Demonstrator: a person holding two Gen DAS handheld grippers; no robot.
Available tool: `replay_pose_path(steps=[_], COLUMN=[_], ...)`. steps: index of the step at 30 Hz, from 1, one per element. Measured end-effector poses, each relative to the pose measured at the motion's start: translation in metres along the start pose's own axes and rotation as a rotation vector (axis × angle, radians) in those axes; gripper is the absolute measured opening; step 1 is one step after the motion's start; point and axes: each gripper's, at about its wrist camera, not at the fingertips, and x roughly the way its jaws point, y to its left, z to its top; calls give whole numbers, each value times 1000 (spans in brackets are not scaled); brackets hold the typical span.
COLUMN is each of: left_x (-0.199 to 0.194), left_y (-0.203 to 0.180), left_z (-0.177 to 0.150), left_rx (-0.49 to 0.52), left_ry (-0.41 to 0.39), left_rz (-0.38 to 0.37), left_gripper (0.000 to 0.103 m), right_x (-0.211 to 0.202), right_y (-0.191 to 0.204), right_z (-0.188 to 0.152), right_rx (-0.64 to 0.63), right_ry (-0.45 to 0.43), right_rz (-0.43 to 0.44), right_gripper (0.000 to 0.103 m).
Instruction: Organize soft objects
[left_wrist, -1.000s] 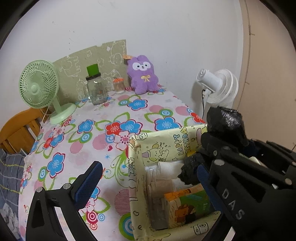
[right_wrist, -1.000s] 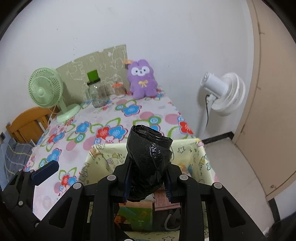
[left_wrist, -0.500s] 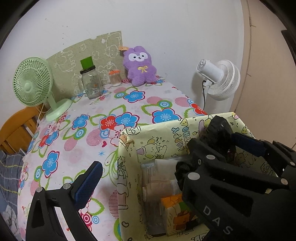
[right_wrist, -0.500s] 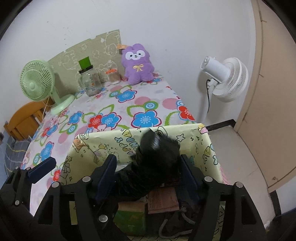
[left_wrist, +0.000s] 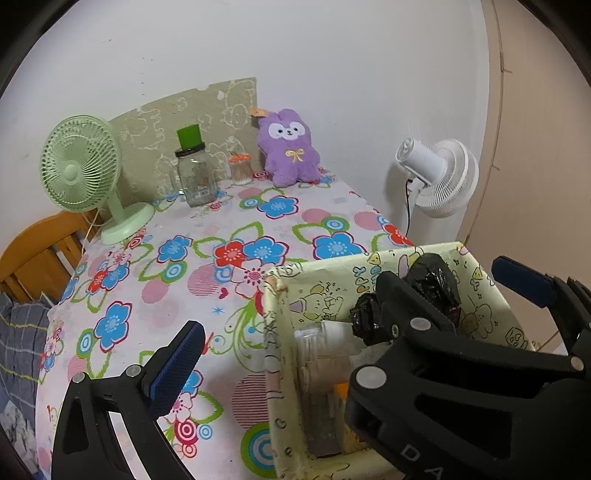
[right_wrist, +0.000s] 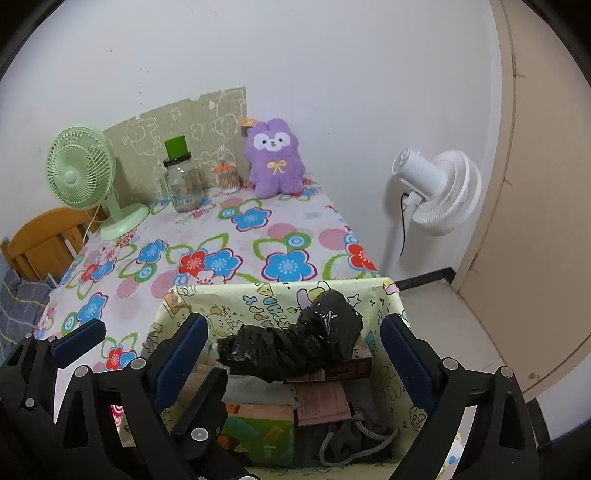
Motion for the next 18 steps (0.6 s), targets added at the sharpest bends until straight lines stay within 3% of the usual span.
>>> replay_pose_path(steps=[18], left_x=[-42], left_y=[43], left_z=[-12], left_rx=[-57], left_ry=[-79], left_rz=[39], left_gripper=[103], right_x=[-45], right_y=[44], right_z=[-4], right_rx=[-60], right_ry=[-86], right_rz=[-11], right_gripper=[97])
